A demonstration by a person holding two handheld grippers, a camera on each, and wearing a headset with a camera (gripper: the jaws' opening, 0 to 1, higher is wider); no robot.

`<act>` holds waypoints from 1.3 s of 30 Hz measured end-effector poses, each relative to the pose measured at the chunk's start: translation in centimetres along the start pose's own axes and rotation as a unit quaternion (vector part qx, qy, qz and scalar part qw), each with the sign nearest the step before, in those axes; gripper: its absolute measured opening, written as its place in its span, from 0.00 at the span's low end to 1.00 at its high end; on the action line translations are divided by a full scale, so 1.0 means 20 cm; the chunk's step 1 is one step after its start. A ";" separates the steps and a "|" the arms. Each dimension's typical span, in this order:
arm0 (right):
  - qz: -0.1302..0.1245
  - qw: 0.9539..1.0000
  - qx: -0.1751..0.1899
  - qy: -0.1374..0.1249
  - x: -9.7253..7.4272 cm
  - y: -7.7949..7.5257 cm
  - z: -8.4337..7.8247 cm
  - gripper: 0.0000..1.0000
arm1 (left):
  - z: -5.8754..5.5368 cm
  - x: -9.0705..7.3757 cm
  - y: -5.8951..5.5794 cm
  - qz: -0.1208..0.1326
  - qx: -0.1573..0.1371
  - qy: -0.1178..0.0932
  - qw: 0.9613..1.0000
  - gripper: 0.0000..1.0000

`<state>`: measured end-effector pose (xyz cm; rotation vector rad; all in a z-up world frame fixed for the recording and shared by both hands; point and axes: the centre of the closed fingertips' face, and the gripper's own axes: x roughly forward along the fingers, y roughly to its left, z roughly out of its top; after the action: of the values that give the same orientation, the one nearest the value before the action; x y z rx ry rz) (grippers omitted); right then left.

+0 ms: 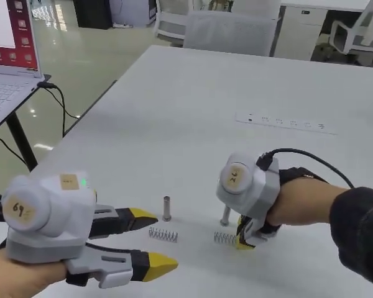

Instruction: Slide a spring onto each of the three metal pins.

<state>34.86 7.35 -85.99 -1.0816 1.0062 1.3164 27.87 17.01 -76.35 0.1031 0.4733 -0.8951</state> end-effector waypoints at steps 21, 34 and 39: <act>0.037 0.997 -0.024 -0.059 -0.41 0.23 0.17 0.07 | 0.16 0.07 -0.08 -0.041 0.046 0.002 0.998 0.33; 0.037 0.995 -0.061 -0.065 -0.47 0.31 0.22 0.07 | 0.19 0.15 -0.18 -0.074 0.055 -0.004 0.996 0.24; 0.038 0.994 -0.074 -0.066 -0.48 0.33 0.24 0.07 | 0.19 0.17 -0.20 -0.085 0.061 -0.005 0.994 0.20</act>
<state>27.86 9.67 -75.81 -1.0596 0.8691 1.5238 27.91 10.86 -73.99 0.1719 0.4228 -1.0919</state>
